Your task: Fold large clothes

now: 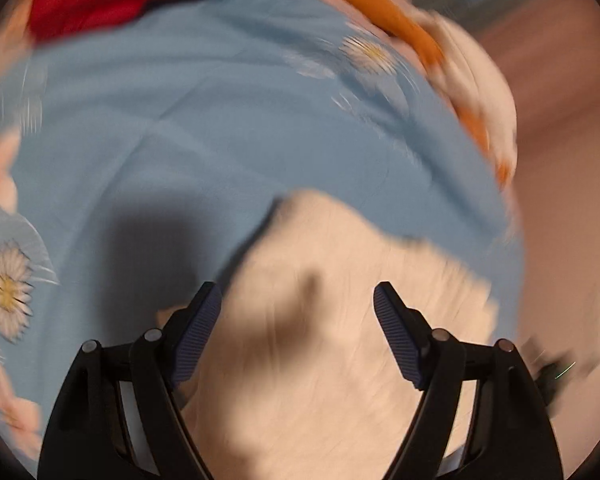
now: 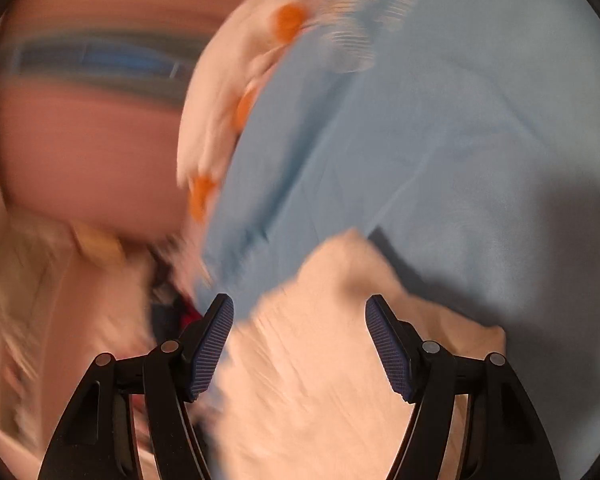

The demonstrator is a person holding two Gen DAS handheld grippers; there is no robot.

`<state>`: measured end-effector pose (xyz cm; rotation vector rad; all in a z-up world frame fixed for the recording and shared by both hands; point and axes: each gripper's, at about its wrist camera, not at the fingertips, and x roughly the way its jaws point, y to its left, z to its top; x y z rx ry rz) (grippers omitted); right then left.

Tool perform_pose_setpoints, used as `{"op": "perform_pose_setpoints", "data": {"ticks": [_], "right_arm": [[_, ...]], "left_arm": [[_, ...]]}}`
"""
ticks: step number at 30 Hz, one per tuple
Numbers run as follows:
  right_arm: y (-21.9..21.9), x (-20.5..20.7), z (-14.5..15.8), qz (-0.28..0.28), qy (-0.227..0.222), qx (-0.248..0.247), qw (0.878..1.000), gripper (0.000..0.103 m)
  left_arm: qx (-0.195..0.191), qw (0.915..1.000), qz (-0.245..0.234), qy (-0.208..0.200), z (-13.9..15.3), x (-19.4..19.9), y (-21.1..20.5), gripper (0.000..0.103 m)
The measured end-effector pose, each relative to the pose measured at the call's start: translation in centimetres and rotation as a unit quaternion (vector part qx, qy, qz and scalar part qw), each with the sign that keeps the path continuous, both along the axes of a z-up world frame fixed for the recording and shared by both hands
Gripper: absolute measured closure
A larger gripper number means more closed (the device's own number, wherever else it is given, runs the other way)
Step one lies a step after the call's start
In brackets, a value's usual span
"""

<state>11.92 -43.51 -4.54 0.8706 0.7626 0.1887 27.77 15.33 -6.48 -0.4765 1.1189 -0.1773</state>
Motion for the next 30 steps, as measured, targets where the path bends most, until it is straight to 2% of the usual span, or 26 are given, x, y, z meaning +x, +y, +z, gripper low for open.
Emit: {"op": "perform_pose_setpoints", "data": {"ticks": [2,4,6,8,11,13,15,17,21,25,30], "right_arm": [[2.9,-1.0,1.2,0.029,-0.008,-0.1,0.995,0.032],[6.4,-2.7,2.1,0.057,-0.015,-0.196,0.979,0.032],[9.1,-3.6,2.0,0.074,-0.018,-0.269,0.96,0.032],[11.5,-4.2,1.2,0.092,-0.012,-0.328,0.94,0.033],[12.4,-4.4,-0.9,0.117,0.012,-0.355,0.928,0.033],[12.1,-4.4,-2.0,0.109,0.036,-0.386,0.915,0.033],[12.0,-4.5,-2.6,0.107,0.038,-0.401,0.909,0.033],[11.4,-4.6,-2.9,0.095,0.042,-0.412,0.905,0.033],[10.6,-5.2,-3.1,0.086,0.043,-0.406,0.909,0.034],[10.4,-5.9,-2.6,0.08,0.047,-0.395,0.914,0.038],[10.3,-7.7,-1.9,0.073,0.035,-0.387,0.919,0.038]], "left_arm": [[0.047,0.9979,-0.043,-0.016,0.2,-2.3,-2.4,0.025],[0.093,0.9922,-0.074,-0.035,-0.3,-4.4,-4.4,0.025],[0.156,0.9795,-0.109,-0.067,-0.6,-7.2,-7.0,0.025],[0.199,0.9677,-0.128,-0.087,-1.1,-8.4,-8.9,0.025],[0.254,0.9516,-0.138,-0.105,-3.2,-11.0,-10.6,0.024],[0.266,0.9488,-0.136,-0.104,-4.2,-11.0,-11.7,0.024],[0.274,0.9457,-0.132,-0.116,-4.9,-11.4,-11.6,0.022],[0.268,0.9482,-0.126,-0.115,-4.9,-11.1,-11.6,0.022],[0.255,0.9525,-0.122,-0.113,-4.8,-10.2,-12.0,0.021],[0.264,0.9503,-0.119,-0.114,-4.4,-10.8,-11.8,0.021],[0.271,0.9491,-0.113,-0.115,-4.3,-11.8,-10.8,0.019]]}}
